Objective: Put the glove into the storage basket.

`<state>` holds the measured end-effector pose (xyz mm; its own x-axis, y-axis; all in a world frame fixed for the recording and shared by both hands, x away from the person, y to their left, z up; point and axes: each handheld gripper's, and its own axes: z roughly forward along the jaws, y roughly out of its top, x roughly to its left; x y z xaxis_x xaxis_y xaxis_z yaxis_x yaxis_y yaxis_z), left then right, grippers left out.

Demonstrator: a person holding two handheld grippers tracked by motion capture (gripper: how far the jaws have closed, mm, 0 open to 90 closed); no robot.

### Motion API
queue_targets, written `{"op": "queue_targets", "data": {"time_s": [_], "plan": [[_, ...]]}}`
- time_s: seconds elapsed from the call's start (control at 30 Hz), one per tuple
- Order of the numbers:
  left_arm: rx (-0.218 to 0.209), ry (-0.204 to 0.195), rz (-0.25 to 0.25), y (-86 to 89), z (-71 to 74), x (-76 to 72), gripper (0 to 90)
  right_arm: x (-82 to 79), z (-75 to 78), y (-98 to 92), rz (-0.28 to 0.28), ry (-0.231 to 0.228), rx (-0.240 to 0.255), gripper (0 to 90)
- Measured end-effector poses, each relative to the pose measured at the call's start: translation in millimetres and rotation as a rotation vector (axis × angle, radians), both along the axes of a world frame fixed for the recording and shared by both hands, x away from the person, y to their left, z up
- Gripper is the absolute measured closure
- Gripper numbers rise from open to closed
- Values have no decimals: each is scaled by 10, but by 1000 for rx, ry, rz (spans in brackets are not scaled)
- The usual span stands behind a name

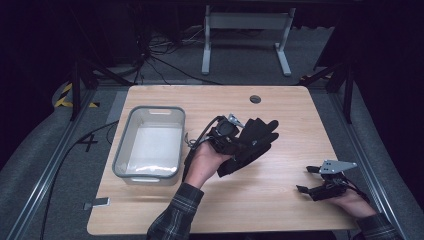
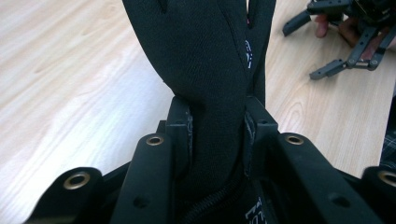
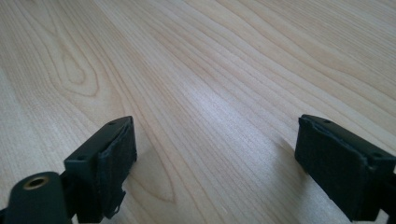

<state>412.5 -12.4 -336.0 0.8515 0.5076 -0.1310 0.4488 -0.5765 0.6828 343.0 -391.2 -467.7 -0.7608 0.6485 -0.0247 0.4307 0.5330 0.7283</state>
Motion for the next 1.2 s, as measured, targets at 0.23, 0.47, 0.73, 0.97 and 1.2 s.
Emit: {"op": "queue_targets", "data": {"time_s": [0.23, 0.47, 0.73, 0.97, 1.2], "plan": [[-3, -26, 47, 224, 155, 36, 698, 0, 1, -1, 1, 1, -1, 130], [-4, -45, 109, 509, 273, 60, 698, 0, 1, -1, 1, 1, -1, 130], [-18, -60, 193, 893, 358, 51, 697, 0, 1, 0, 1, 1, -1, 130], [-36, -77, 281, 1268, 406, 14, 698, 0, 1, 0, 1, 1, -1, 130], [-49, -77, 361, 1596, 389, -32, 697, 0, 1, 0, 1, 1, -1, 130]]}}
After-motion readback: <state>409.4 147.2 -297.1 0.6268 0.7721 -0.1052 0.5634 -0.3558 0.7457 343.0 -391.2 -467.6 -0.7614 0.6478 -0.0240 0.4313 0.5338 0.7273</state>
